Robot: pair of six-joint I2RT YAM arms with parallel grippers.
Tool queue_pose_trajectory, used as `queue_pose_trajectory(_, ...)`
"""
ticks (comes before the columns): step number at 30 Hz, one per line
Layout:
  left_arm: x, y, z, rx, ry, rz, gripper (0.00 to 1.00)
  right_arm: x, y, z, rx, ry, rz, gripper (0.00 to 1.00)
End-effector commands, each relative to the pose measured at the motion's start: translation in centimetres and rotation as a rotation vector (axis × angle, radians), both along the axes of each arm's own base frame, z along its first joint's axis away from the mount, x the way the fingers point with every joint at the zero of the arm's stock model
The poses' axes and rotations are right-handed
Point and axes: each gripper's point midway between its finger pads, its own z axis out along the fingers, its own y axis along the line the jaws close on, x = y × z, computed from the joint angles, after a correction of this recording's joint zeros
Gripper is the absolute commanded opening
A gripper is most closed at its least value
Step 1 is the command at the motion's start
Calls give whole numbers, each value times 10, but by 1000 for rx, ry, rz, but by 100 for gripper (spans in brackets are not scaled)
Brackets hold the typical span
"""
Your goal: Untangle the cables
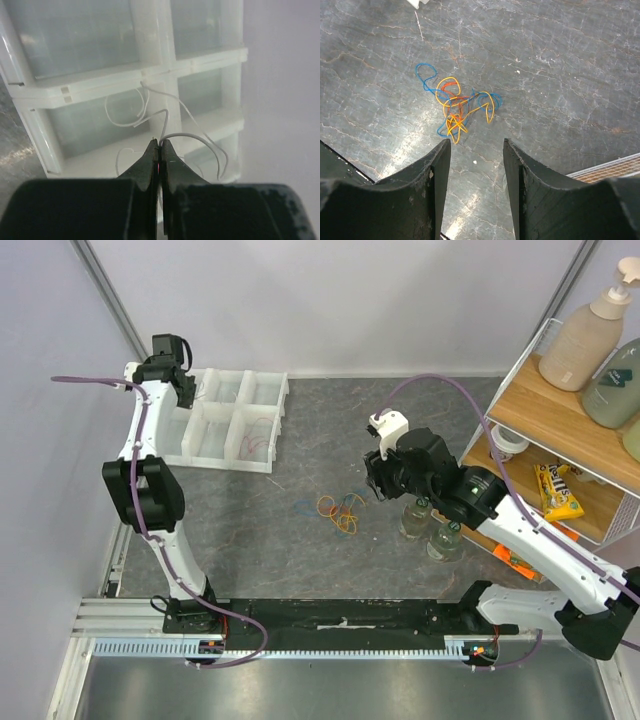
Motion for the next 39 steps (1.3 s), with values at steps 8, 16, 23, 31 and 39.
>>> queue_pose_trajectory(8,-13,39,-47,224,164,42,2,19,6,16,-20,-35,-25,54)
queue_pose_trajectory(16,13,9,-85,346,242,-142,2,22,8,12,-29,-23,-19,54)
queue_pose_trajectory(23,14,-15,-112,360,291,-223,2,21,1,12,-30,-28,-27,54)
queue_pose_trajectory(31,-3,-6,-74,389,268,-216,37,20,-1,7,-14,-34,-26,54)
queue_pose_trajectory(39,-30,-9,-20,376,172,-266,62,13,14,0,39,6,28,54)
